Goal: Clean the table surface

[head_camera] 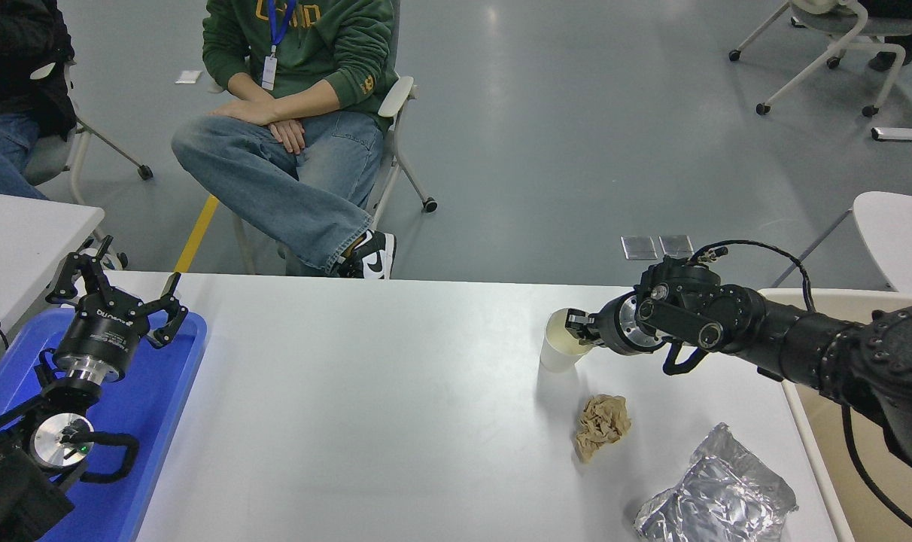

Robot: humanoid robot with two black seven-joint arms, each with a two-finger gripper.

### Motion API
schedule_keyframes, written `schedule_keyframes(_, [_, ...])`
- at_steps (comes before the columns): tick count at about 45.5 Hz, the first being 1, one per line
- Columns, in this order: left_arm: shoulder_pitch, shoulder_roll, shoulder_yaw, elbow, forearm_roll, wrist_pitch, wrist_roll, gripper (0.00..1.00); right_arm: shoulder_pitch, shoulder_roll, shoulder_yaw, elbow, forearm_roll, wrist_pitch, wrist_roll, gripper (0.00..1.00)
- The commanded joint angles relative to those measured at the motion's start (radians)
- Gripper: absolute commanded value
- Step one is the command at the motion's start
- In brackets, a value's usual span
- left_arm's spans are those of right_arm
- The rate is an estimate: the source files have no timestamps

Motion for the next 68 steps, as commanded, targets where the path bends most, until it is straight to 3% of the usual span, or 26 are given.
schedule_keyframes(1, [0.000, 0.000, 0.000, 0.000, 0.000, 0.000, 0.000, 1.00, 0.010, 0.001, 0.001, 0.002, 0.029, 0.015, 0.000, 0.00])
schedule_keyframes(15, [0.000, 0.000, 0.000, 0.000, 0.000, 0.000, 0.000, 1.00, 0.016, -0.010, 0.004, 0.003, 0.046, 0.023, 0.000, 0.00])
schedule_keyframes(26, [0.000, 0.000, 0.000, 0.000, 0.000, 0.000, 0.000, 1.00, 0.042, -0.119, 0.022, 0.042, 0.086, 0.070, 0.006, 0.00])
schedule_keyframes(47, [0.000, 0.000, 0.000, 0.000, 0.000, 0.000, 0.000, 1.00, 0.112, -0.515, 0.170, 0.434, 0.086, 0.078, 0.009, 0.00])
schedule_keyframes(68, [0.000, 0.000, 0.000, 0.000, 0.000, 0.000, 0.000, 1.00, 0.246, -0.883, 0.168, 0.763, 0.069, 0.113, 0.003, 0.00])
